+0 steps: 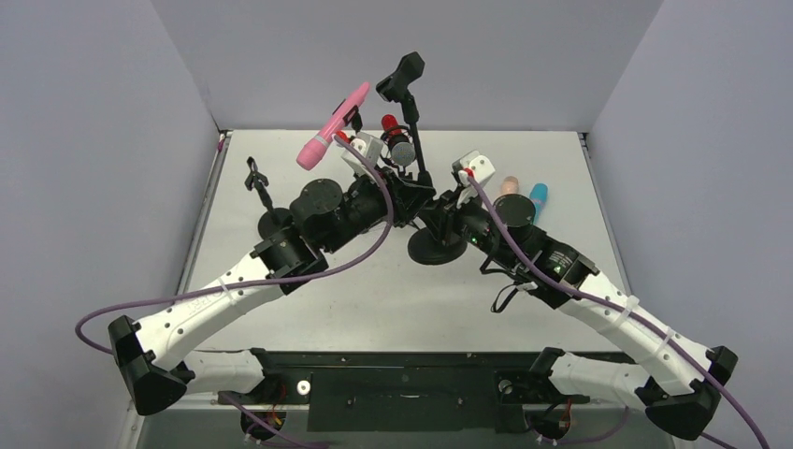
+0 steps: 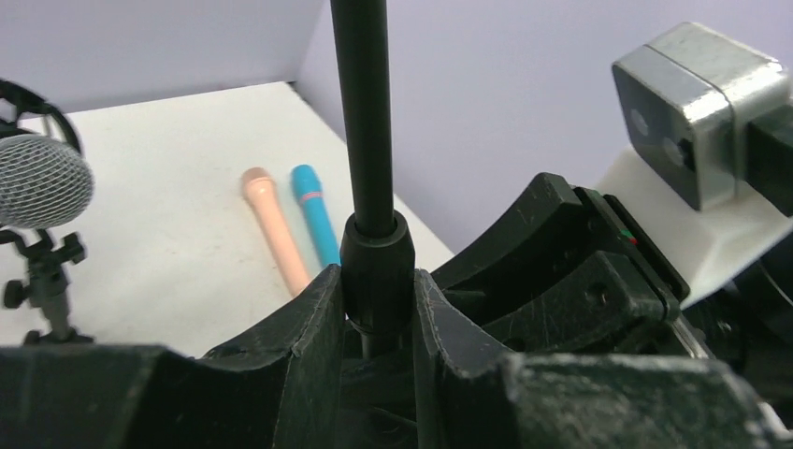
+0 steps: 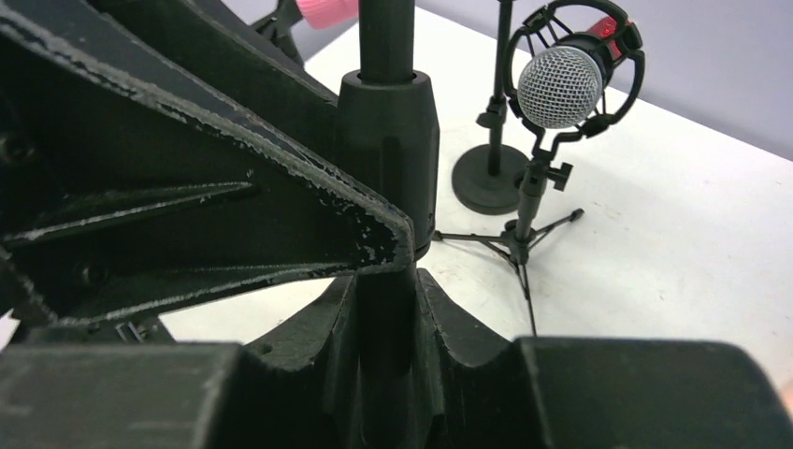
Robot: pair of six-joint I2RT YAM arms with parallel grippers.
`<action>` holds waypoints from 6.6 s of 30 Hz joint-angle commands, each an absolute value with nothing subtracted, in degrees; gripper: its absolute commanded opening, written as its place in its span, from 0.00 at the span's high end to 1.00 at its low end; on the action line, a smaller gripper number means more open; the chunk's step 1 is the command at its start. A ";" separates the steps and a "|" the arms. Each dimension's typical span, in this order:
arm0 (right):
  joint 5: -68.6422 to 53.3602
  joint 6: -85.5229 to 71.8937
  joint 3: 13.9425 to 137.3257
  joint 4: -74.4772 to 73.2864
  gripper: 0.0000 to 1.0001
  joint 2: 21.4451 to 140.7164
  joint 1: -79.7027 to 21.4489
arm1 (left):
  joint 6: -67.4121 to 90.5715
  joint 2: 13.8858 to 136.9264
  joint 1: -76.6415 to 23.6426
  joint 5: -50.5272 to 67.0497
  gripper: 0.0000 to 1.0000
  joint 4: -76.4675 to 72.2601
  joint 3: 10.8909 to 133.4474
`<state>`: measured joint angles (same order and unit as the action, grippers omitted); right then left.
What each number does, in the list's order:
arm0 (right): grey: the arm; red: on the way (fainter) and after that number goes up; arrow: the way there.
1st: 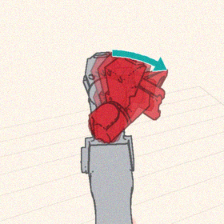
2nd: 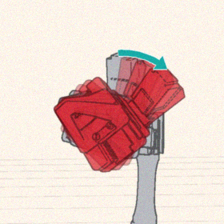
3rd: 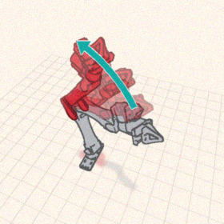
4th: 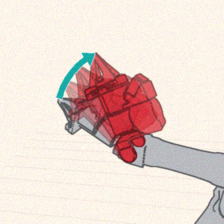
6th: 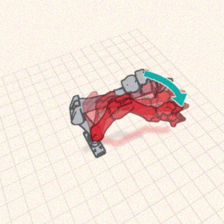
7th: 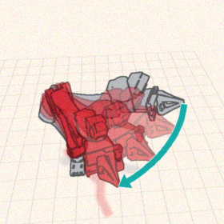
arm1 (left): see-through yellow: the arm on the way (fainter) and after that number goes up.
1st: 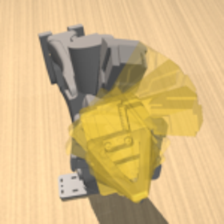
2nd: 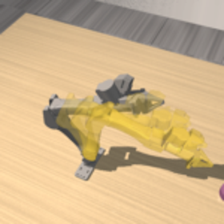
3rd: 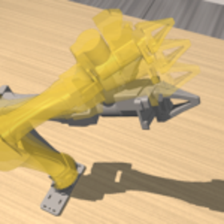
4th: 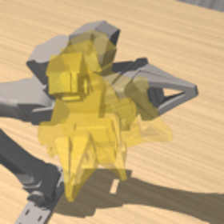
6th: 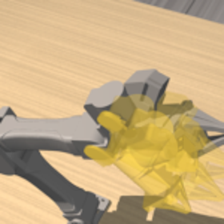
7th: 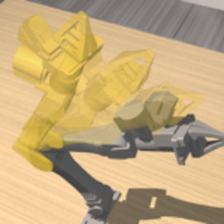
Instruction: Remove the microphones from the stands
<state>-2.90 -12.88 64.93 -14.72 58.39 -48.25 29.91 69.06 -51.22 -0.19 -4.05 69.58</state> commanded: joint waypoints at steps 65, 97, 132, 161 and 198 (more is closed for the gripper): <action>5.60 -10.14 65.41 -9.75 1.00 58.44 -49.99 | 19.33 66.19 -53.84 -14.17 1.00 -9.00 70.17; 6.68 -22.77 56.09 -20.06 0.27 42.31 -38.79 | 6.68 72.31 -60.22 -19.15 1.00 -44.14 45.77; 12.72 -28.79 55.26 -19.56 0.27 42.84 -36.39 | 3.93 89.39 -68.12 -25.34 1.00 -77.94 25.46; 3.76 -28.61 54.55 -11.13 0.27 48.62 -32.81 | 5.49 44.44 -45.78 -60.11 1.00 -44.67 11.01; -4.33 -28.38 57.12 -11.46 0.27 52.36 -31.64 | 9.58 70.10 -0.79 -52.08 1.00 -57.38 20.05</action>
<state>-3.36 -29.02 54.70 -12.95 52.71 -32.16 7.97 69.21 -3.33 -55.13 -49.65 16.88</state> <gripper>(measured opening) 0.729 0.227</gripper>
